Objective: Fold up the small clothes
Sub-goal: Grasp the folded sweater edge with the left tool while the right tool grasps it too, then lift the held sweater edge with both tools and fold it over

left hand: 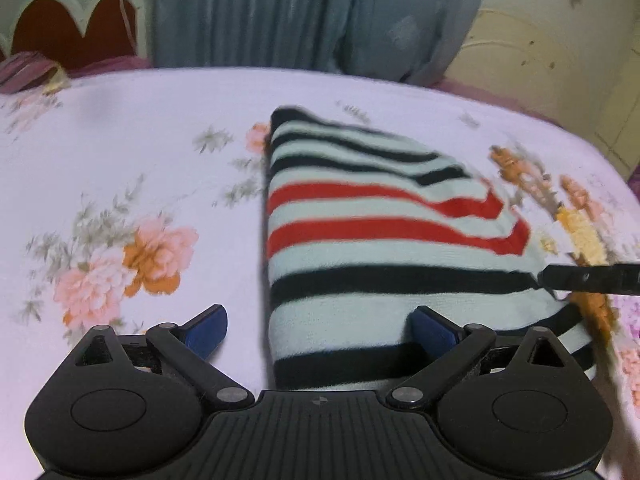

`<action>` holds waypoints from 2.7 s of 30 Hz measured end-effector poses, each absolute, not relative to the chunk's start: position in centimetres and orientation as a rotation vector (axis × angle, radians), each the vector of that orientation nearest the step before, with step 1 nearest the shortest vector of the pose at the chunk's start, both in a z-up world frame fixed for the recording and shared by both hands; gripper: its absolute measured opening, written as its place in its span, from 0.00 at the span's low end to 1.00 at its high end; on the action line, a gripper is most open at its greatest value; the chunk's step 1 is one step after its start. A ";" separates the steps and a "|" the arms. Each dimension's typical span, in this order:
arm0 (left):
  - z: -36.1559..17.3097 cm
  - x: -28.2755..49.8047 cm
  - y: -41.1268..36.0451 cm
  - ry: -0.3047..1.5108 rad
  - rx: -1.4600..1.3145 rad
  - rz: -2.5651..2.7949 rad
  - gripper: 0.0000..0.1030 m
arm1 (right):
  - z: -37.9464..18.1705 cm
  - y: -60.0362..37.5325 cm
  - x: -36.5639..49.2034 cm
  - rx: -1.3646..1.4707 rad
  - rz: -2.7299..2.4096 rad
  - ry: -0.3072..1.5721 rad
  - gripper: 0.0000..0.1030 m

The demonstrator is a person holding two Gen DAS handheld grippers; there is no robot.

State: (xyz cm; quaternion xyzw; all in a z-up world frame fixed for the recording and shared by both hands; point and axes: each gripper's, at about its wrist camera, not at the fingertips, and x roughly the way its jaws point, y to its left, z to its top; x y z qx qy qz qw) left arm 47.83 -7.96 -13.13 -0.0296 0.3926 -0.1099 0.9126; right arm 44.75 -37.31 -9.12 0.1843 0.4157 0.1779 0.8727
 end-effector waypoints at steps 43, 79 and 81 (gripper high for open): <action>-14.9 54.0 -6.7 0.868 -0.249 -0.493 0.55 | -9.3 -32.5 47.6 0.316 0.364 0.902 0.31; -8.4 51.1 5.9 0.739 -0.292 -0.483 0.48 | -2.9 -20.2 46.9 0.156 0.480 0.709 0.31; -8.5 50.5 8.6 0.744 -0.288 -0.463 0.48 | -3.5 -17.6 47.0 0.175 0.498 0.715 0.31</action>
